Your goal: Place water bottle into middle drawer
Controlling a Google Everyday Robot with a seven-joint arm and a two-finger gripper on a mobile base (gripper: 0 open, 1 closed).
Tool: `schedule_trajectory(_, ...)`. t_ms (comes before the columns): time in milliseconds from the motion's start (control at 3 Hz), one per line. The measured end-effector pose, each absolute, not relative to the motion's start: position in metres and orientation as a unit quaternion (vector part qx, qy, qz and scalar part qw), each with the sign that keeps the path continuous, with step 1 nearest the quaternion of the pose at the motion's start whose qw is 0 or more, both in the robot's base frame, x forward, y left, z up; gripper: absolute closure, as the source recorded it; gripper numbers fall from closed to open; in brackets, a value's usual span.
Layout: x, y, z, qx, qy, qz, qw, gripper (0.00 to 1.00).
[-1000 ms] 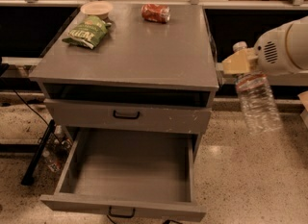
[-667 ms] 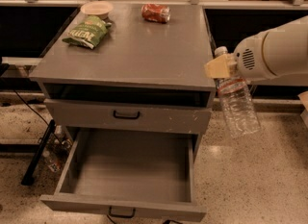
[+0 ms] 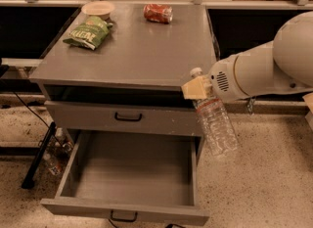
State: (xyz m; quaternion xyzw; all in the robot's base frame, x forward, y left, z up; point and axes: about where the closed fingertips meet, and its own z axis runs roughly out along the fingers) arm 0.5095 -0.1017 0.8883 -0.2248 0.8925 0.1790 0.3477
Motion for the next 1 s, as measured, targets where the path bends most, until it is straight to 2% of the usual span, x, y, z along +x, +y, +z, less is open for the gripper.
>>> schedule_trajectory(333,0.510,-0.102,0.888,-0.225,0.893,0.179,0.348,1.00)
schedule_trajectory(1000,0.516,-0.075,0.780,-0.219,0.906,0.210,0.294,1.00)
